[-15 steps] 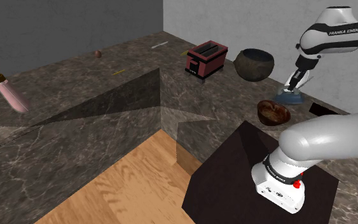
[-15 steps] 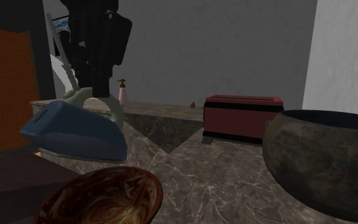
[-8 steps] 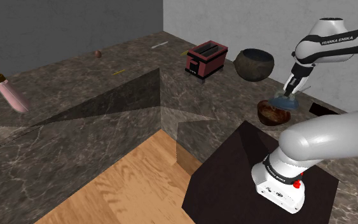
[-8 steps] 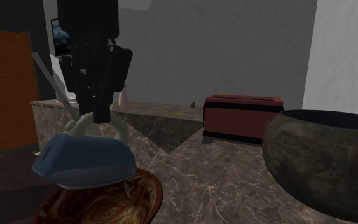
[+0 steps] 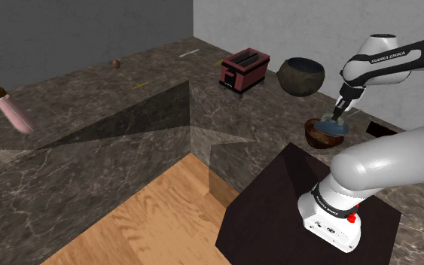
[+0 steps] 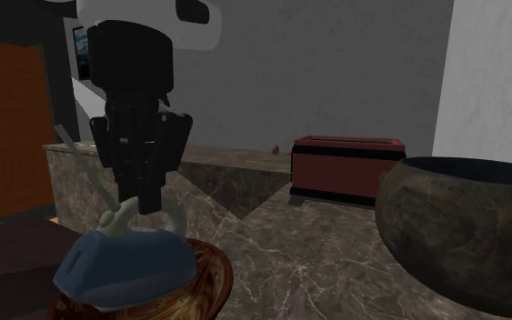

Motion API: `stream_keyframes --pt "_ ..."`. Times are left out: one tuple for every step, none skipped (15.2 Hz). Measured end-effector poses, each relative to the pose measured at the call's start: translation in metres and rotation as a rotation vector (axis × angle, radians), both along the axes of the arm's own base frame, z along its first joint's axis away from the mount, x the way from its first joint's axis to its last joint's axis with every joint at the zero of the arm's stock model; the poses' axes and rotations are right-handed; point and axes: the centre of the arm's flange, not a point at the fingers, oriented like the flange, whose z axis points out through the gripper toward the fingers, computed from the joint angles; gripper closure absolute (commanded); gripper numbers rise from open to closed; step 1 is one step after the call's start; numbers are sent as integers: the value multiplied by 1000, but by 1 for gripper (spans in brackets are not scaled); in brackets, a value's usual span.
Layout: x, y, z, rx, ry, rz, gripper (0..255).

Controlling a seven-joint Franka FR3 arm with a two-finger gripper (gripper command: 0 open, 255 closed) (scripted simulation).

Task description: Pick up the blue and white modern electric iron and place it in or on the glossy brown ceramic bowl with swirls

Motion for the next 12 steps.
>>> stream_keyframes --pt "0 0 -2 0 0 0 255" --pt "0 0 -3 0 0 0 255" --pt "0 0 -3 0 0 0 255" --pt "0 0 -3 0 0 0 255" --pt "0 0 -3 0 0 0 255" --pt "0 0 -3 0 0 0 255" --pt "0 0 -3 0 0 0 0" --pt "0 0 -3 -1 0 0 0" --pt "0 0 -3 -1 -1 0 0" --pt "0 0 -3 -1 -1 0 0" --pt "0 0 -3 -1 -1 0 0" --pt "0 0 -3 -1 -1 0 0"
